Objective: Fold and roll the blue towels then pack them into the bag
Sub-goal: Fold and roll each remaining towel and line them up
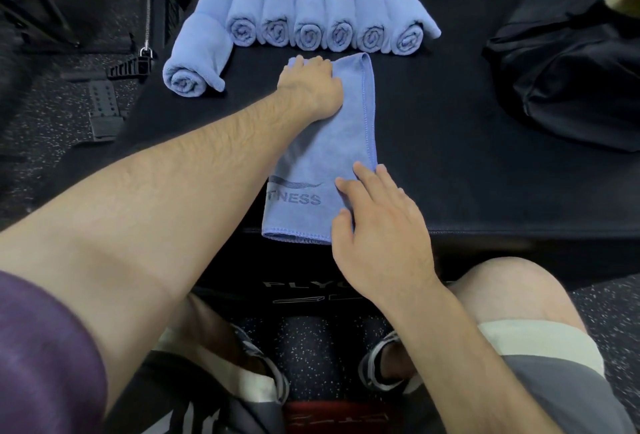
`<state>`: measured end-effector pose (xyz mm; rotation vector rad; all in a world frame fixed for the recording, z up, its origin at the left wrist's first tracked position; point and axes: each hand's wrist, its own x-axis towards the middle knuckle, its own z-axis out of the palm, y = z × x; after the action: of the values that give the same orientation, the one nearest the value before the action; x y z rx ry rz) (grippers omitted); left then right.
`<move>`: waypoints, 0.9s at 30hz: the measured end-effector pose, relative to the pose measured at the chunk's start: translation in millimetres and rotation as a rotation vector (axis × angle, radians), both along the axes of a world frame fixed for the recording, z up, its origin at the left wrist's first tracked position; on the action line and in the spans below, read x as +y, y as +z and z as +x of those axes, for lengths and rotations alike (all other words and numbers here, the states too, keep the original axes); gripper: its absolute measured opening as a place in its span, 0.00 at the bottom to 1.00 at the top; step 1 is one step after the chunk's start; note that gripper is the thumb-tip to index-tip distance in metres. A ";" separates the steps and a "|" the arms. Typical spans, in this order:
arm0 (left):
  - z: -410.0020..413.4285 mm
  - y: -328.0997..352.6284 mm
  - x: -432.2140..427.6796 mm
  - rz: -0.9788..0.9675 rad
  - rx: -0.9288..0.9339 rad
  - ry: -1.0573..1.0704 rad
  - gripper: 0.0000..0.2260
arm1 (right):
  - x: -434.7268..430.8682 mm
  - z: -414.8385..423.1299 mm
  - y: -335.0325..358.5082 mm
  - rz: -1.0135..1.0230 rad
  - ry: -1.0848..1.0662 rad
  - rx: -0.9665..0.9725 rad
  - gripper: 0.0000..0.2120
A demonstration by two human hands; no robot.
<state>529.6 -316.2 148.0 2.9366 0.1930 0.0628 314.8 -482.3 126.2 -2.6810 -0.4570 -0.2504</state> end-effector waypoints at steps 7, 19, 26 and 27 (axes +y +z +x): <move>0.5 -7.3 -13.3 -0.015 -0.031 -0.187 0.23 | -1.4 2.3 2.6 -0.004 0.053 0.043 0.23; -11.5 -2.5 -29.6 0.131 -0.149 -0.157 0.20 | 4.7 -3.6 -4.8 -0.056 0.042 0.038 0.29; -10.2 -6.4 -25.4 0.047 0.137 -0.188 0.27 | 4.8 -3.9 0.1 -0.045 0.060 0.088 0.31; -13.0 -5.1 -25.9 0.046 0.143 -0.194 0.27 | 4.2 -4.1 1.8 -0.042 0.066 0.095 0.30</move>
<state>516.7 -342.1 142.9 2.9902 -0.0737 -0.1733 310.7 -478.1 128.0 -2.6989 -0.5251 -0.0944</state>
